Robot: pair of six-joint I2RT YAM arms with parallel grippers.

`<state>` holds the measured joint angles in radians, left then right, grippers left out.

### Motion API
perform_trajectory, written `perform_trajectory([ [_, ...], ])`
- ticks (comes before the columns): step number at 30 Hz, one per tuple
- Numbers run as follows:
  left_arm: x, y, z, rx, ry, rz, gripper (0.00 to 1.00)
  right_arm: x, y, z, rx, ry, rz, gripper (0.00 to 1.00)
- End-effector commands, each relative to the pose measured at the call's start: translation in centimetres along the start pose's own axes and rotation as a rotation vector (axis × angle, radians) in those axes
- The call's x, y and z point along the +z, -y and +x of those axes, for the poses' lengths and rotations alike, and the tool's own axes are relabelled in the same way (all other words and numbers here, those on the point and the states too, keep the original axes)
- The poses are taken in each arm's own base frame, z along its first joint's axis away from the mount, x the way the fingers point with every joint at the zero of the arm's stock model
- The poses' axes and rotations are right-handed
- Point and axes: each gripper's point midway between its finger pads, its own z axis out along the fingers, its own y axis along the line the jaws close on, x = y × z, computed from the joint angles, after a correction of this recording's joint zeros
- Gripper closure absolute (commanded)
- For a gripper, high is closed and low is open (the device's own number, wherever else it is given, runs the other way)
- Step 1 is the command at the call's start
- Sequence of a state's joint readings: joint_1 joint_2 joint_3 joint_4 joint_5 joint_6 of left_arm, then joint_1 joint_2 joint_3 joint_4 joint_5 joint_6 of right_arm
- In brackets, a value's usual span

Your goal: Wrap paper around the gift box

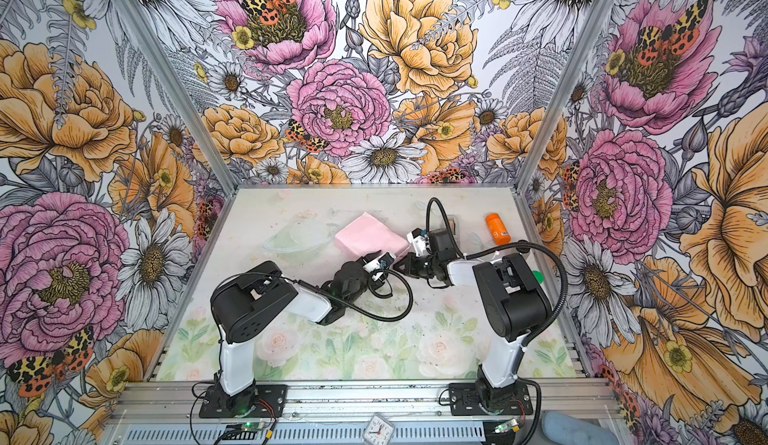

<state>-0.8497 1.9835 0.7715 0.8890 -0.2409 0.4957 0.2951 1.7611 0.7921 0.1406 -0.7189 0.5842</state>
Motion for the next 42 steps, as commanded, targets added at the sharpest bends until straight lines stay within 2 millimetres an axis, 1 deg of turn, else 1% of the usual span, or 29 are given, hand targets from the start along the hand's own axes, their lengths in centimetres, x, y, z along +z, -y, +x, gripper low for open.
perform_trajectory([
  [1, -2.9, 7.6, 12.0, 0.012, -0.373, 0.273, 0.52, -1.7, -1.8, -1.1, -0.056, 0.069, -0.017, 0.89],
  [4, -2.9, 7.6, 12.0, 0.011, -0.371, 0.273, 0.52, -2.4, -2.8, -1.1, -0.060, 0.088, -0.037, 0.91],
  [6, -2.9, 7.7, 12.0, 0.012, -0.371, 0.273, 0.52, -2.4, -3.1, -1.3, -0.064, 0.097, -0.041, 0.93],
  [8, -2.9, 7.6, 12.0, 0.012, -0.371, 0.273, 0.52, -2.4, -3.4, -1.6, -0.067, 0.108, -0.053, 0.94],
  [15, -2.8, 7.6, 11.9, 0.011, -0.370, 0.272, 0.52, -1.9, -5.5, -2.9, -0.094, 0.115, -0.101, 0.97],
  [19, -2.8, 7.6, 11.9, 0.013, -0.368, 0.272, 0.52, -1.5, -5.8, -3.4, -0.104, 0.116, -0.106, 0.98],
  [25, -2.8, 7.6, 11.8, 0.012, -0.368, 0.273, 0.52, -1.6, -6.6, -4.9, -0.130, 0.145, -0.107, 0.98],
  [27, -2.8, 7.6, 11.9, 0.012, -0.369, 0.274, 0.52, -1.8, -6.8, -5.4, -0.139, 0.157, -0.099, 0.96],
  [29, -2.8, 7.6, 11.9, 0.012, -0.369, 0.274, 0.52, -2.1, -6.6, -5.7, -0.140, 0.166, -0.077, 0.92],
  [31, -2.9, 7.6, 11.9, 0.013, -0.371, 0.273, 0.52, -2.4, -6.2, -5.5, -0.139, 0.164, -0.060, 0.89],
  [33, -2.9, 7.6, 11.9, 0.013, -0.369, 0.273, 0.52, -2.7, -5.7, -4.7, -0.129, 0.159, -0.049, 0.88],
  [39, -2.8, 7.6, 11.9, 0.011, -0.369, 0.273, 0.52, -2.5, -3.4, -1.5, -0.072, 0.117, -0.016, 0.94],
  [42, -2.8, 7.6, 11.9, 0.010, -0.368, 0.272, 0.52, -2.0, -2.6, -0.8, -0.052, 0.106, -0.006, 0.96],
])
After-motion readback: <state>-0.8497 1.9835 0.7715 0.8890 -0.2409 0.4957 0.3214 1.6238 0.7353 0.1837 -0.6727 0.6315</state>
